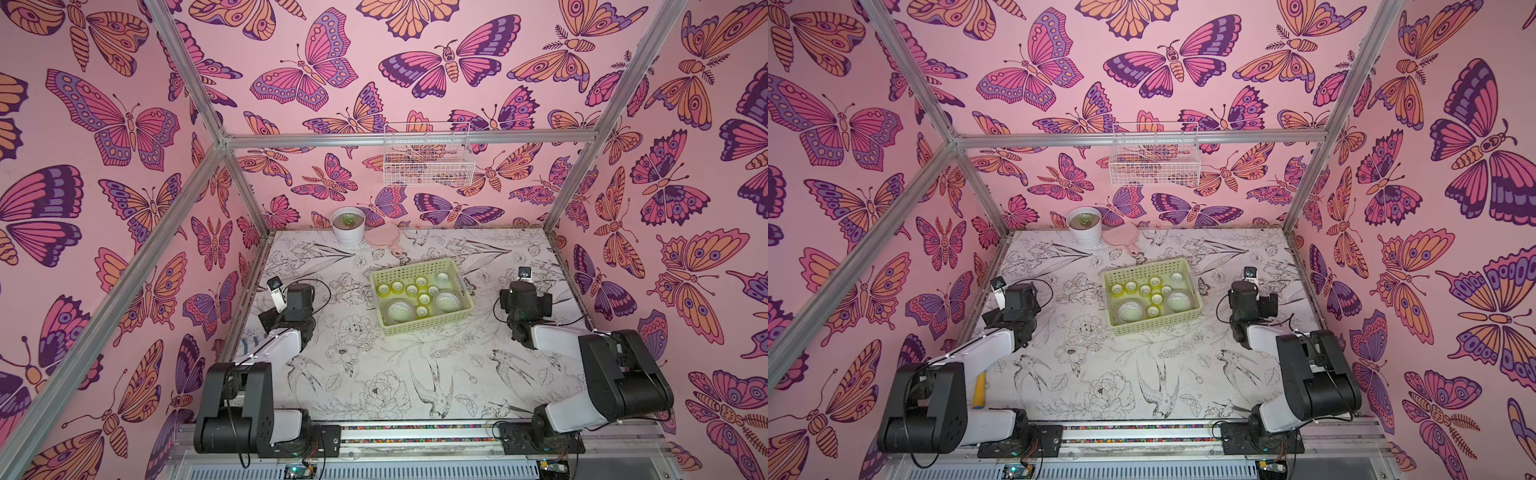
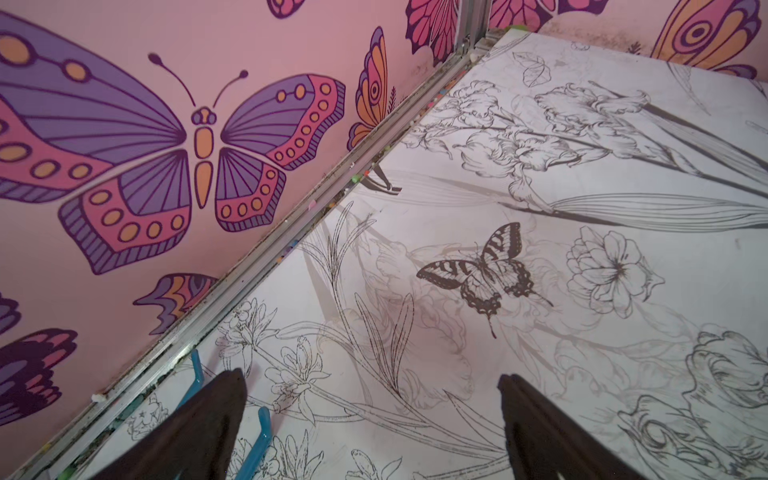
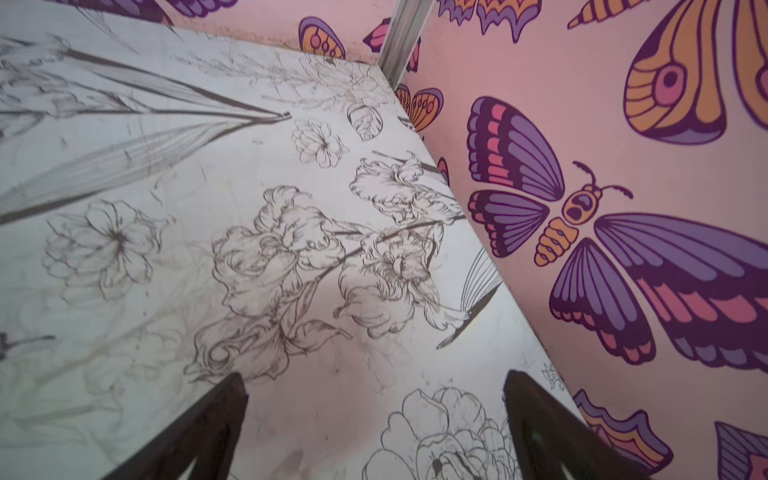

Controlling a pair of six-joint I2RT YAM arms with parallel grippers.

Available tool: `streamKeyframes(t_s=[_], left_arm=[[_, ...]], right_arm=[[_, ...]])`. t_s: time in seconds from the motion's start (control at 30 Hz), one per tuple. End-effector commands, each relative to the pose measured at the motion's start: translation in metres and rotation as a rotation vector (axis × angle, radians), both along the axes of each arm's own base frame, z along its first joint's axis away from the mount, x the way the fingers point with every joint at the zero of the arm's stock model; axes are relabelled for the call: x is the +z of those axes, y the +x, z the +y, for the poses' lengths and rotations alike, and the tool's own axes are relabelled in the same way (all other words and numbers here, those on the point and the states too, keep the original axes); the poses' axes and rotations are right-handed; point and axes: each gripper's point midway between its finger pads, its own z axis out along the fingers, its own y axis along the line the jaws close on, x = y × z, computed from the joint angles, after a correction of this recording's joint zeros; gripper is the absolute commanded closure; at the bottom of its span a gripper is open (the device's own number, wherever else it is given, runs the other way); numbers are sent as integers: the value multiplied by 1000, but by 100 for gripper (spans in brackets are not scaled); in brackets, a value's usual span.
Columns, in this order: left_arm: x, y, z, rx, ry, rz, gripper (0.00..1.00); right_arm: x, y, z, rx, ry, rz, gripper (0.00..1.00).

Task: Put the transparent tape into the storage box
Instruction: Reset both arms

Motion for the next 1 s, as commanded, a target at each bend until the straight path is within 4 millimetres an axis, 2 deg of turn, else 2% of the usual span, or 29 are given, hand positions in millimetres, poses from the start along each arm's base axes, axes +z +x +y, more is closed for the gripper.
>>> streamKeyframes(t_s=[0.0,0.17,0.23,0.3,0.37,0.5,0.97], left_arm=[[12,19,-9,-95,-5,-146,0],[14,33,-26,-240,-21,-201,0],[11,34,-30,-283,-21,-236,0],[7,38,-33,-311,-10,-277,0],[-6,43,-45,-382,-31,-218,0],[-7,46,-46,-389,-32,-228,0],[-6,47,-48,-385,-12,-215,0]], right_arm=[[27,7,-4,20,69,-171,1],[8,5,-17,98,266,-207,3],[12,8,-18,107,261,-259,1],[7,6,-17,99,272,-184,1],[10,9,-16,111,263,-230,1],[8,8,-15,114,268,-185,1],[8,9,-15,116,266,-192,1]])
